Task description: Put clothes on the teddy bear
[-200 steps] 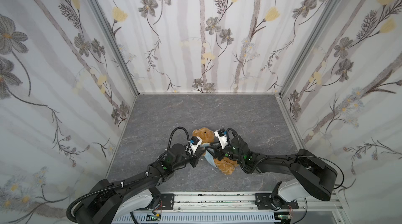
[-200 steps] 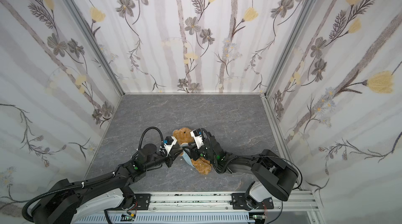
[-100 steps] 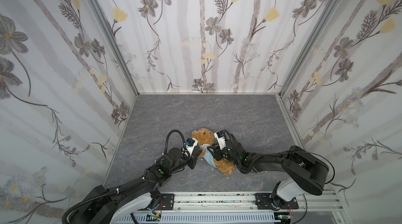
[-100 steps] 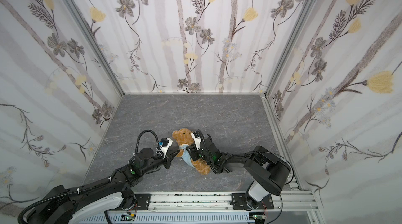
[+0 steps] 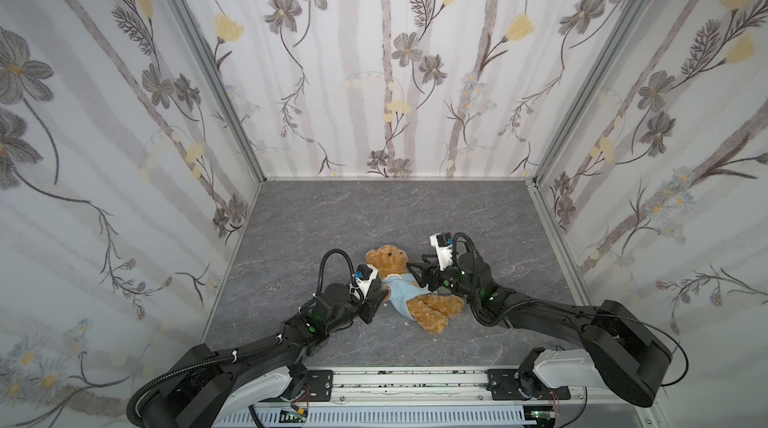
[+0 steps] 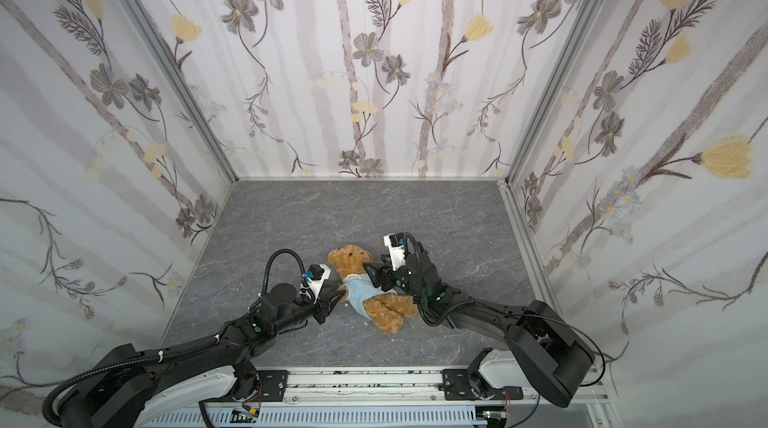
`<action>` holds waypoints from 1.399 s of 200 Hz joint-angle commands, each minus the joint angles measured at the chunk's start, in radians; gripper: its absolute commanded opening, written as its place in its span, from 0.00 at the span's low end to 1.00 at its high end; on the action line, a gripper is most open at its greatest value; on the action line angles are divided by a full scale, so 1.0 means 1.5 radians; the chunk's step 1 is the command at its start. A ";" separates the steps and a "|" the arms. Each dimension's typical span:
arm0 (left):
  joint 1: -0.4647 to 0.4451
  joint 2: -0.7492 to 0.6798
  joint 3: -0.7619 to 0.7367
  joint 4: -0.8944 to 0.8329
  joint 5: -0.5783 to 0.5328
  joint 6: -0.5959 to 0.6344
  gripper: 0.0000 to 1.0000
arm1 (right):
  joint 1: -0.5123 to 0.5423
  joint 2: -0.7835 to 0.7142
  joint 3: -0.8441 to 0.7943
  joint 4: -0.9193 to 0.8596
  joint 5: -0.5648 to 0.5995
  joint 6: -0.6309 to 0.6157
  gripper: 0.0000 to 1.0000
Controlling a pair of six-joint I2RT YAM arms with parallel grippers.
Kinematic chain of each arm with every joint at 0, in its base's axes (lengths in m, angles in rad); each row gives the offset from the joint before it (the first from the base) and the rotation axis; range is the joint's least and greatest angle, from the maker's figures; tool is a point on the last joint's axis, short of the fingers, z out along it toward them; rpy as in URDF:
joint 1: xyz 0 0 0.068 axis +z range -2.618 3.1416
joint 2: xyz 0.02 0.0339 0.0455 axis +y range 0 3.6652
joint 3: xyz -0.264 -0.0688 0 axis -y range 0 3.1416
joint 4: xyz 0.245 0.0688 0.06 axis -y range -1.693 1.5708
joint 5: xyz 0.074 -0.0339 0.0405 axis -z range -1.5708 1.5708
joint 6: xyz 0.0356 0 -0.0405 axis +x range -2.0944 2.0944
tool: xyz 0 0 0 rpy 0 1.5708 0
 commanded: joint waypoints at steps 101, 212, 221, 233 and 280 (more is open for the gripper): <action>0.110 0.180 0.236 -0.133 0.036 -0.482 1.00 | 0.008 -0.018 -0.006 -0.158 0.031 0.038 0.61; 0.099 0.456 0.318 0.014 0.092 -0.523 0.53 | 0.078 -0.007 0.018 -0.201 0.140 -0.045 0.55; 0.100 0.441 0.309 0.038 0.088 -0.512 0.46 | 0.058 -0.051 0.014 -0.225 0.126 -0.045 0.66; 0.102 0.413 0.294 0.082 0.087 -0.495 0.34 | 0.005 -0.113 0.000 -0.242 0.073 -0.033 0.75; 0.104 0.329 0.213 0.346 0.097 -0.499 0.04 | -0.211 -0.238 -0.053 -0.187 -0.226 0.121 0.95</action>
